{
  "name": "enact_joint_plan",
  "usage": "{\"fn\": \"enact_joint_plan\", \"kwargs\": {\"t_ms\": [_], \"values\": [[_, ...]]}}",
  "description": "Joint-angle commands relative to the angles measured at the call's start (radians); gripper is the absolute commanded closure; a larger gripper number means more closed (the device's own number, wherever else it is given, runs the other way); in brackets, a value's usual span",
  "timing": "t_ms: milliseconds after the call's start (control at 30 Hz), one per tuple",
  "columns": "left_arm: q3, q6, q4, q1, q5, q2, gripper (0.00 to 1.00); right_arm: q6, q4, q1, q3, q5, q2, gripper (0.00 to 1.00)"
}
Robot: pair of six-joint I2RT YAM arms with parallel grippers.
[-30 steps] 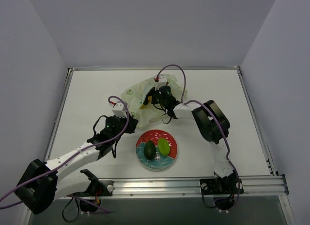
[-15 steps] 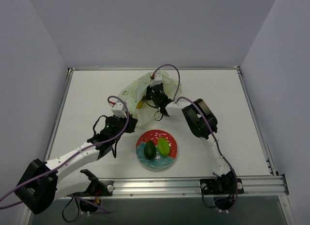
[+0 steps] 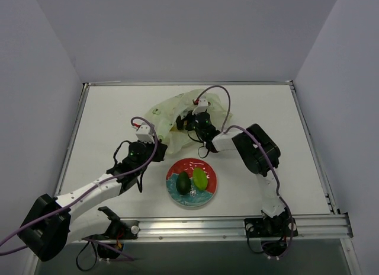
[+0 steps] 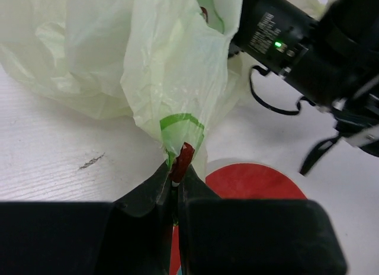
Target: Take the fake fruits out of the plastic bag
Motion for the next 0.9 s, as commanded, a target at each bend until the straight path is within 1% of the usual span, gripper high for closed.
{"fn": "enact_joint_plan", "kwargs": {"t_ms": [0, 67, 200, 333, 400, 467, 500, 533, 600, 633, 700, 733, 767, 800, 833, 867], "values": [[0.030, 0.020, 0.016, 0.016, -0.009, -0.023, 0.98, -0.004, 0.136, 0.039, -0.135, 0.016, -0.182, 0.49], [0.027, 0.018, 0.018, 0.019, -0.006, -0.027, 0.98, 0.002, 0.167, 0.055, -0.245, 0.028, -0.258, 0.49], [0.024, 0.015, 0.021, 0.022, -0.003, -0.034, 0.98, 0.034, 0.175, 0.087, -0.376, 0.040, -0.388, 0.50], [0.027, 0.024, 0.009, 0.025, -0.014, -0.044, 0.98, 0.050, 0.075, 0.130, -0.444, 0.049, -0.540, 0.49], [0.026, 0.028, 0.006, 0.025, -0.021, -0.047, 0.98, 0.047, 0.000, 0.164, -0.476, 0.037, -0.587, 0.49], [0.024, 0.034, 0.003, 0.026, -0.028, -0.050, 0.98, 0.033, -0.077, 0.228, -0.509, 0.068, -0.684, 0.49], [0.026, 0.034, 0.004, 0.028, -0.031, -0.050, 0.98, 0.030, -0.098, 0.251, -0.554, 0.100, -0.724, 0.49], [0.027, 0.035, 0.001, 0.028, -0.028, -0.049, 0.98, 0.033, -0.120, 0.272, -0.578, 0.117, -0.814, 0.49], [0.029, 0.035, 0.000, 0.028, -0.022, -0.047, 0.98, 0.050, -0.210, 0.340, -0.628, 0.172, -0.912, 0.49], [0.029, 0.034, 0.001, 0.028, -0.018, -0.049, 0.98, 0.080, -0.289, 0.358, -0.669, 0.183, -1.004, 0.49], [0.029, 0.034, 0.001, 0.026, -0.014, -0.050, 0.98, 0.112, -0.376, 0.438, -0.703, 0.221, -1.122, 0.49], [0.030, 0.032, 0.000, 0.028, -0.012, -0.053, 0.98, 0.144, -0.476, 0.475, -0.723, 0.246, -1.152, 0.49], [0.030, 0.034, 0.000, 0.028, -0.014, -0.053, 0.98, 0.165, -0.535, 0.516, -0.727, 0.273, -1.176, 0.48], [0.030, 0.032, -0.003, 0.028, -0.012, -0.058, 0.98, 0.184, -0.584, 0.603, -0.731, 0.302, -1.215, 0.48], [0.029, 0.032, -0.003, 0.028, -0.014, -0.058, 0.98, 0.209, -0.682, 0.653, -0.735, 0.363, -1.229, 0.48], [0.030, 0.034, -0.003, 0.028, -0.014, -0.058, 0.98, 0.268, -0.728, 0.699, -0.737, 0.396, -1.238, 0.48]]}}
